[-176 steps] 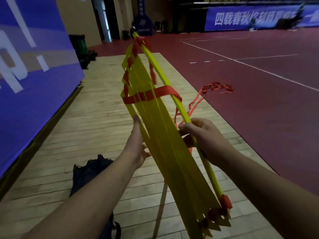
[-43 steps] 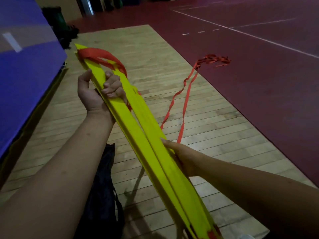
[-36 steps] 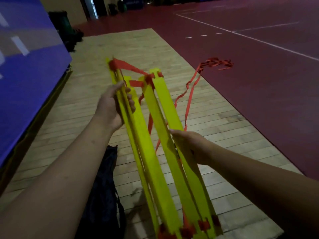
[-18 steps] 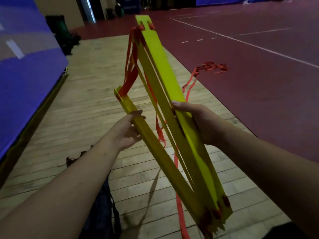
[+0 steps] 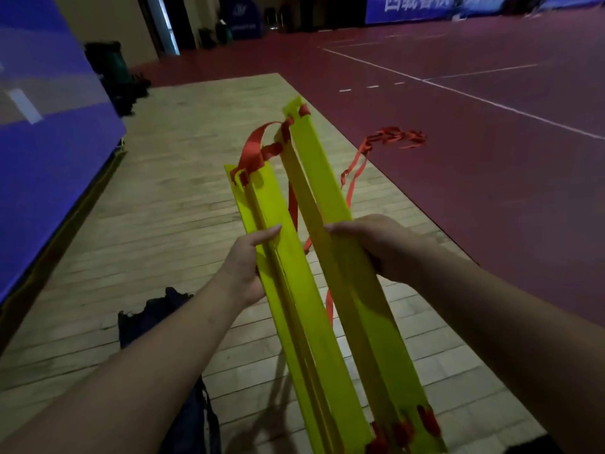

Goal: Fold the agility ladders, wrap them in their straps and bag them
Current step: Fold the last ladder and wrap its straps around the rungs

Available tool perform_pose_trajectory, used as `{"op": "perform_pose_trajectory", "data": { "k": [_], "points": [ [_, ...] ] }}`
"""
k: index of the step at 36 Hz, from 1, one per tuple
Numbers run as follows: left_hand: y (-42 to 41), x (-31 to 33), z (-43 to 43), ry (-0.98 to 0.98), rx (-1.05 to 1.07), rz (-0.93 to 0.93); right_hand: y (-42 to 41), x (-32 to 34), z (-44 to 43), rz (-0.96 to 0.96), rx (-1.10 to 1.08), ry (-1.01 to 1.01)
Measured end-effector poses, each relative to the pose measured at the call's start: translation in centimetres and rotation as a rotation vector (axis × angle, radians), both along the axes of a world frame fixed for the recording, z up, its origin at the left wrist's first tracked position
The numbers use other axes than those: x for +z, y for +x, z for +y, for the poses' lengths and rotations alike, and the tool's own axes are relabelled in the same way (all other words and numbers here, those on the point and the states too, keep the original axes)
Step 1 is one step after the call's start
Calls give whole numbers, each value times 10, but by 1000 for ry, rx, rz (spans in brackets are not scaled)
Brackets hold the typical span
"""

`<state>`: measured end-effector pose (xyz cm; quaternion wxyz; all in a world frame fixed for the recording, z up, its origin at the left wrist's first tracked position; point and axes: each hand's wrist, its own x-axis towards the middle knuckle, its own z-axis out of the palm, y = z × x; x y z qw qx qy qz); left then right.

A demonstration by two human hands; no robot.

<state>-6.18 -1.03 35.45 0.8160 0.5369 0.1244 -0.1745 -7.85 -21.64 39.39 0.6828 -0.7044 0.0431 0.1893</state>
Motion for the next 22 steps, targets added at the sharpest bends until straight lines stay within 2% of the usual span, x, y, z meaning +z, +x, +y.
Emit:
{"op": "perform_pose_trajectory", "data": {
  "k": [3, 7, 11, 15, 17, 22],
  "points": [
    [0, -1, -4, 66, 29, -24, -2, -2, 2, -63, 26, -129],
    [1, -2, -9, 158, 112, -22, -7, 4, 8, -85, 56, -143],
    [2, 2, -6, 45, 191, -4, -1, -6, 8, -81, 51, -139],
    [1, 9, -4, -28, 131, -28, -10, -1, 13, -52, 47, -85],
    [-1, 11, -5, -17, 121, -40, -12, -1, 13, -53, 83, -35],
    [-2, 9, -3, -138, 191, -50, -12, -2, 18, -95, 168, 28]
  ]
}}
